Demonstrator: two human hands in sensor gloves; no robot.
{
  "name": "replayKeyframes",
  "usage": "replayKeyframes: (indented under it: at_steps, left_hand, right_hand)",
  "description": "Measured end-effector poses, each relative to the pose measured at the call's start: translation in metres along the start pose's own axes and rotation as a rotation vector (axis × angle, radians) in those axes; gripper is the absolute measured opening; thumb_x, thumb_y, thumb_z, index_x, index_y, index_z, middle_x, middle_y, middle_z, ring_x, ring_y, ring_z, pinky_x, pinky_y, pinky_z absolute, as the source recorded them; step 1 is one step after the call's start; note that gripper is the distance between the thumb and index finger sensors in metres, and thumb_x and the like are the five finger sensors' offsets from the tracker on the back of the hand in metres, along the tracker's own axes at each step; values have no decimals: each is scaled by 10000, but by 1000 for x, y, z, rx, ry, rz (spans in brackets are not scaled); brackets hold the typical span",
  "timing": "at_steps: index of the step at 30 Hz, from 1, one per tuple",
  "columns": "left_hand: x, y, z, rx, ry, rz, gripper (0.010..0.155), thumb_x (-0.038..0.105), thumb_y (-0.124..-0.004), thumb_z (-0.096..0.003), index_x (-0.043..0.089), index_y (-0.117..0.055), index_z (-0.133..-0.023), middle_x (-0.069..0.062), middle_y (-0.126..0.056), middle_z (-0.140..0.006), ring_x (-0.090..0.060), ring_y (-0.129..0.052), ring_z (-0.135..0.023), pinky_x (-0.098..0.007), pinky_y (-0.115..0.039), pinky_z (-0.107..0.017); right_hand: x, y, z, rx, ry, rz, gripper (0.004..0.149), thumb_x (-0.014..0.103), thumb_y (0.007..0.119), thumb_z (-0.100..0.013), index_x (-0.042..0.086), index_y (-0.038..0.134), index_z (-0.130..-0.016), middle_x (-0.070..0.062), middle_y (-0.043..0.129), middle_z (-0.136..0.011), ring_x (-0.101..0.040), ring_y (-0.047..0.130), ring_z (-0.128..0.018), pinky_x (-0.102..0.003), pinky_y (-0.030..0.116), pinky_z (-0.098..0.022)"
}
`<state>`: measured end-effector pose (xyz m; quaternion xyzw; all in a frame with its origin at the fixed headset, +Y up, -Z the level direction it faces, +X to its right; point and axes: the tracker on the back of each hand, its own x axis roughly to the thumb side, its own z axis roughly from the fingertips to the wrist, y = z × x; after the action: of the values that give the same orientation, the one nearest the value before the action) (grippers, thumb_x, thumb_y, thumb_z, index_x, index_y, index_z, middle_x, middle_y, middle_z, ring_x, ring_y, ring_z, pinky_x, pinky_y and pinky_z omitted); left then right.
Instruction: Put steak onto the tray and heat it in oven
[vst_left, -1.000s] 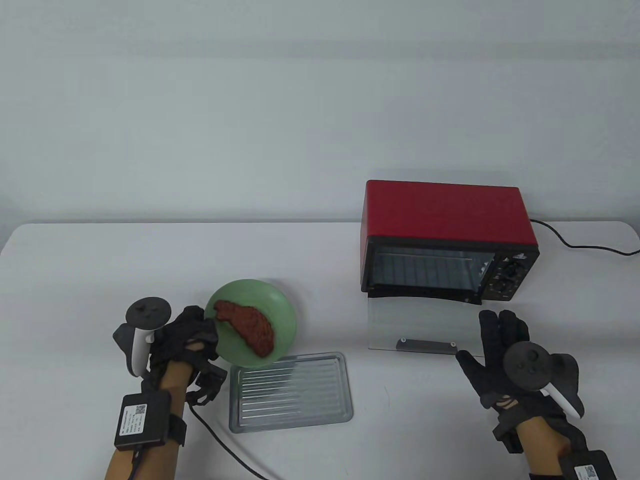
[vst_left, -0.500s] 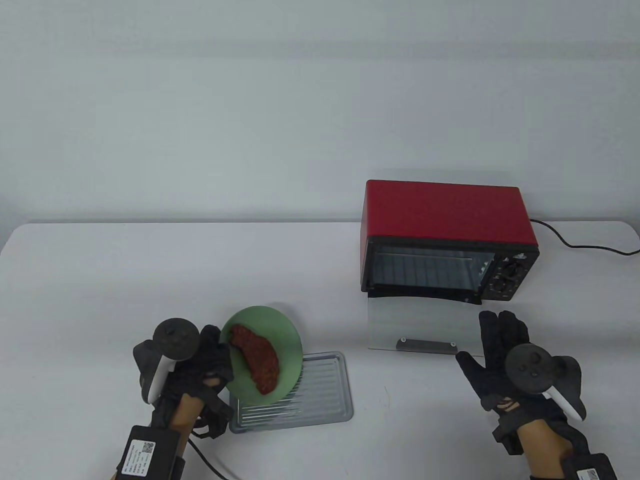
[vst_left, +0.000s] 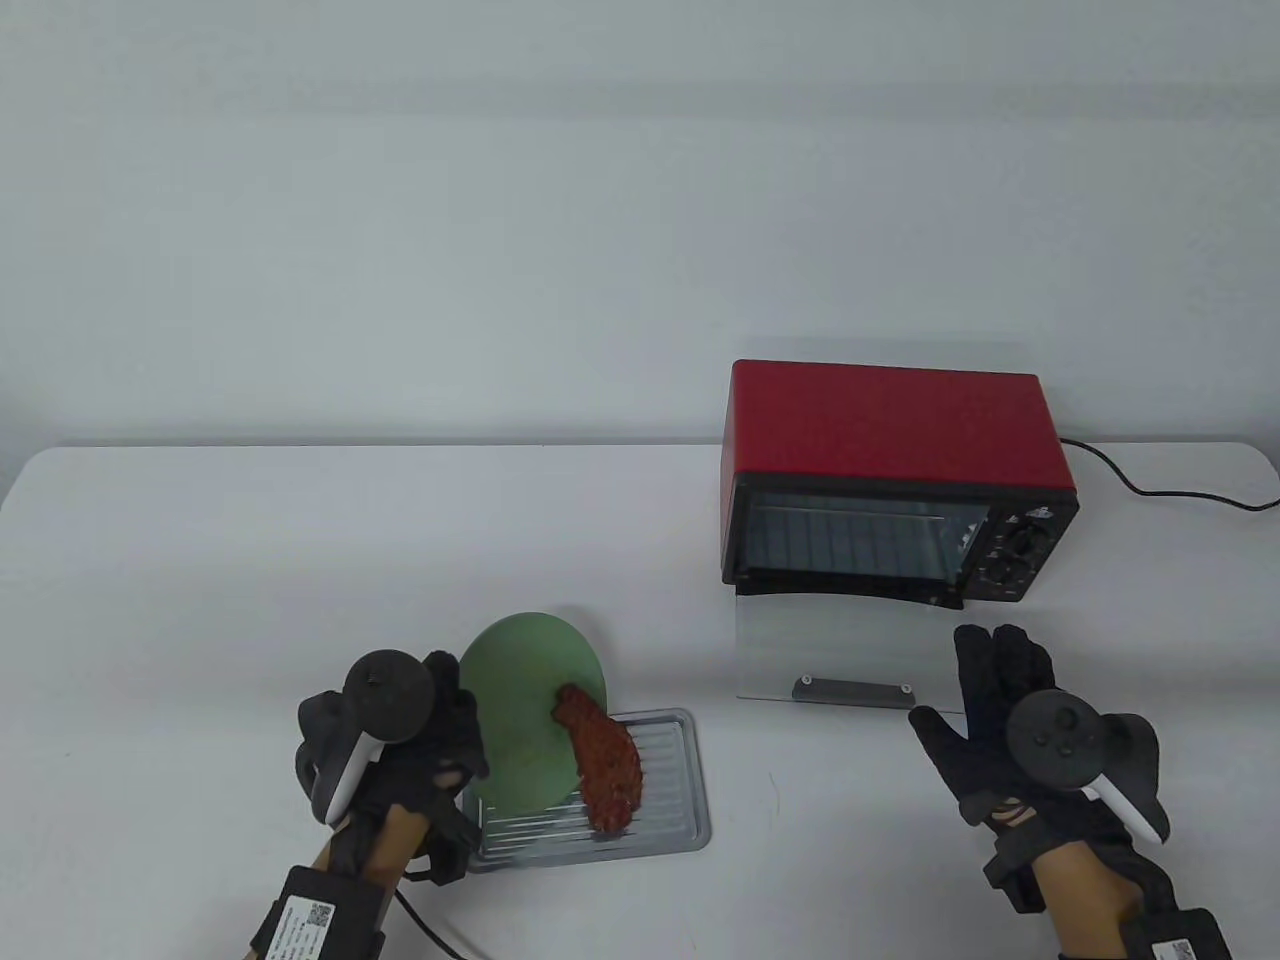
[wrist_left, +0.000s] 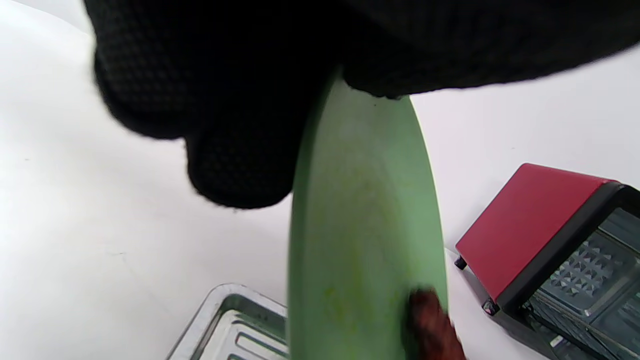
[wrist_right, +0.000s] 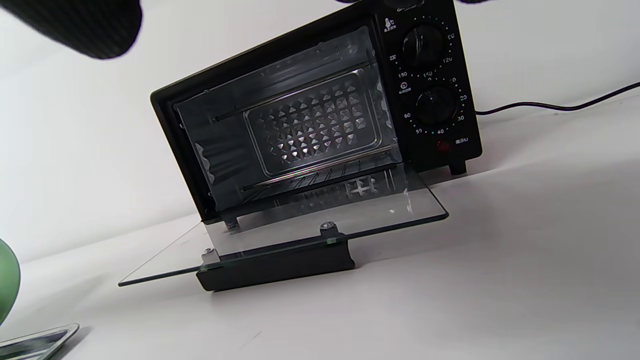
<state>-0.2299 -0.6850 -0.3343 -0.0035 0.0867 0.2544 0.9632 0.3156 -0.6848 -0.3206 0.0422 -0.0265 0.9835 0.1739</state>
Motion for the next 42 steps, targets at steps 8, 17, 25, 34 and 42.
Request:
replayKeyframes:
  at_steps: [8, 17, 25, 34, 42]
  left_hand:
    - [-16, 11, 2, 17, 45, -17, 490, 413, -827, -455, 250, -731, -907, -53, -981, -690, -216, -1136, -328, -303, -963, -295]
    - [-21, 32, 10, 103, 73, -129, 487, 418, -824, -458, 258, -735, -909, -51, -983, -695, -217, -1131, -333, -305, -957, -308]
    - [-32, 41, -4, 193, 129, -20, 485, 422, -811, -461, 265, -729, -912, -42, -980, -705, -208, -1136, -346, -303, -960, -316]
    - [-85, -21, -55, -35, 453, 692, 489, 395, -784, -464, 244, -700, -921, -64, -957, -724, -241, -1127, -376, -328, -951, -327]
    - [-91, -61, -78, -83, 611, 751, 496, 393, -782, -467, 222, -699, -926, -90, -955, -724, -250, -1125, -373, -327, -949, -325]
  right_hand:
    - [-1, 0, 0, 2, 6, -9, 868, 712, 605, -560, 203, 164, -1108, -240, 191, -1128, -509, 275, -1025, -693, 417, -658]
    - [-2, 0, -1, 11, 18, -13, 867, 713, 602, -560, 206, 159, -1107, -239, 188, -1128, -508, 275, -1025, -690, 416, -659]
    - [-2, 1, -2, 23, 23, -9, 868, 714, 601, -560, 207, 157, -1107, -240, 187, -1129, -506, 273, -1026, -690, 415, -660]
    - [1, 2, -2, 44, 17, -60, 866, 716, 593, -563, 205, 155, -1107, -242, 186, -1129, -507, 271, -1026, -687, 410, -661]
    - [3, 4, -3, 64, 18, -83, 866, 718, 587, -563, 205, 150, -1108, -242, 181, -1129, -509, 269, -1026, -684, 404, -662]
